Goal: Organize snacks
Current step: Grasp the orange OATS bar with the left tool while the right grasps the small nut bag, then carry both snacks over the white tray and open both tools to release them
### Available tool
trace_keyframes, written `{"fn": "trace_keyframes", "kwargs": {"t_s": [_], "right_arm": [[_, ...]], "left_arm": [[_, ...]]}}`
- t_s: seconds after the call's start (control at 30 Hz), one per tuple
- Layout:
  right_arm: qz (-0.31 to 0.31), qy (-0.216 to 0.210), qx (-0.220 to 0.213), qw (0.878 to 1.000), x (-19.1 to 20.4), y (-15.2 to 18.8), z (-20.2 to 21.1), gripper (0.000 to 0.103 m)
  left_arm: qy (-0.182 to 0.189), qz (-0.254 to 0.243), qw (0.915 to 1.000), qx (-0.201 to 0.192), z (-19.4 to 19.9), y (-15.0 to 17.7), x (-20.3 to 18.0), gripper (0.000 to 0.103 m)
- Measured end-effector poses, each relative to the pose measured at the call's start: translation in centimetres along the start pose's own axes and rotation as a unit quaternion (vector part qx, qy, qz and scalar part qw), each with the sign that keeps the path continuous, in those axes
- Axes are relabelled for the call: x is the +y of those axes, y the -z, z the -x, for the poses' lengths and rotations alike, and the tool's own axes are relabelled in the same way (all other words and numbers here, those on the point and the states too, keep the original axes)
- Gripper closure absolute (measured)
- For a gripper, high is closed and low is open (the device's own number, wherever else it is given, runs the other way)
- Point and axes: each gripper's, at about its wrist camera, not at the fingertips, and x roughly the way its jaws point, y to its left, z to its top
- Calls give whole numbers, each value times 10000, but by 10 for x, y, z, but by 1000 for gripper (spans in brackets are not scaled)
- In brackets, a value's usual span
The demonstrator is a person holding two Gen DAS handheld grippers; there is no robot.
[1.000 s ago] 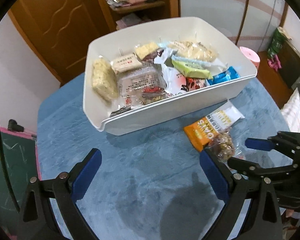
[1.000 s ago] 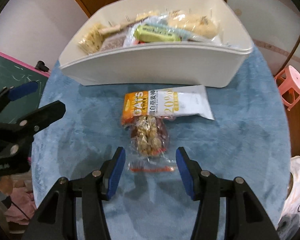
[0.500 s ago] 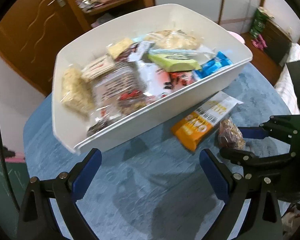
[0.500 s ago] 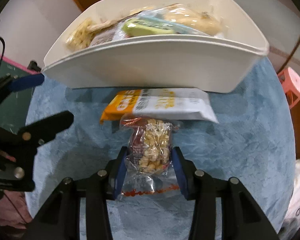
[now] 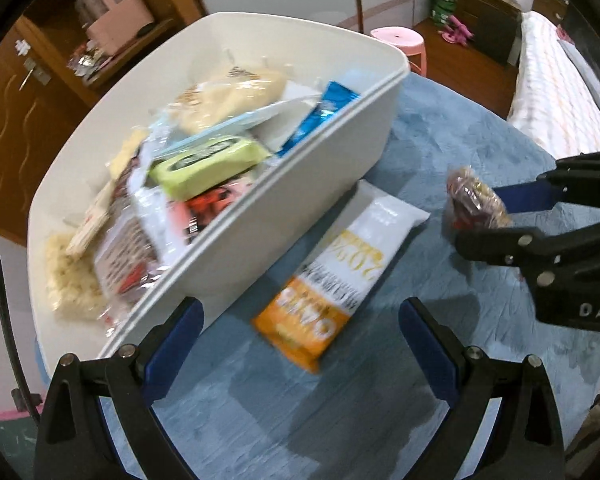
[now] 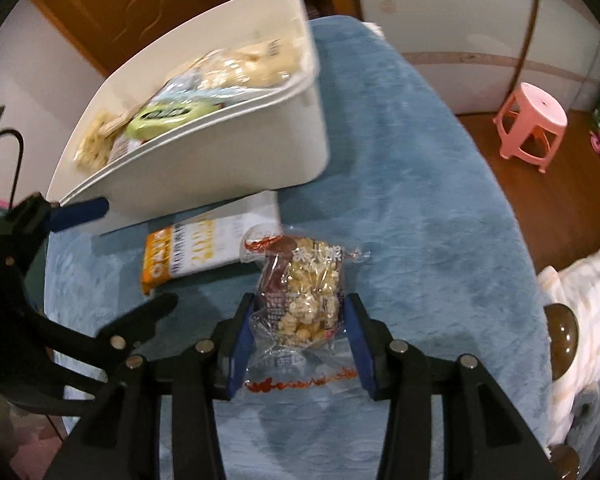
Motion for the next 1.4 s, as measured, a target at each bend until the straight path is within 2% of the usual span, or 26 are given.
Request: {"fn": "trace_keyframes", "kwargs": {"t_s": [0.1,0.23,0.3,0.4,0.43,0.5,0.53,0.67,0.77,0.9,1.03,1.2,1.4], "right_arm": [[-121,9,-9,9999,-12,1,3,59],[-219,-17,6,9998,-8,7,-3,59],[-252,-34,5,9997,-10,8,-3,59],[-286,-57,-6,9996,-13,11,-1,59],[-292,-54,-5,9996,-15,12,0,59],[-313,-65,-12,9995,-17,13,1,59],[-321,-67,-13,9995,-17,14,2,59],[-328,-57,8,9994,-16,17,2,59],[-284,-74,14,9996,-16,19,4,59],[-147,-143,-12,9998,-14,21,13,59],[63,-237,-91,9997,-8,24,29,59],[426,-395,-202,9981,8,30,55,59],[911,-678,-403,9927,31,39,94,59]], "left_arm": [[25,-131,9999,55,-10,-4,-10,5],[187,-210,9994,203,-25,-8,-16,5],[133,-332,9992,186,-29,-9,-22,5],[346,-380,9984,245,-37,-10,-28,5],[490,-316,9979,278,-38,-12,-27,11],[775,-136,9964,332,-38,-15,-22,35],[978,-6,9945,368,-37,-17,-19,51],[855,157,9954,400,-32,-16,-21,61],[880,397,9943,447,-27,-8,-31,64],[1093,868,9890,490,-14,10,-35,65],[1276,1322,9823,365,16,32,-37,65],[1051,1595,9815,107,60,44,-43,65],[554,2016,9776,-251,124,60,-37,65]]}}
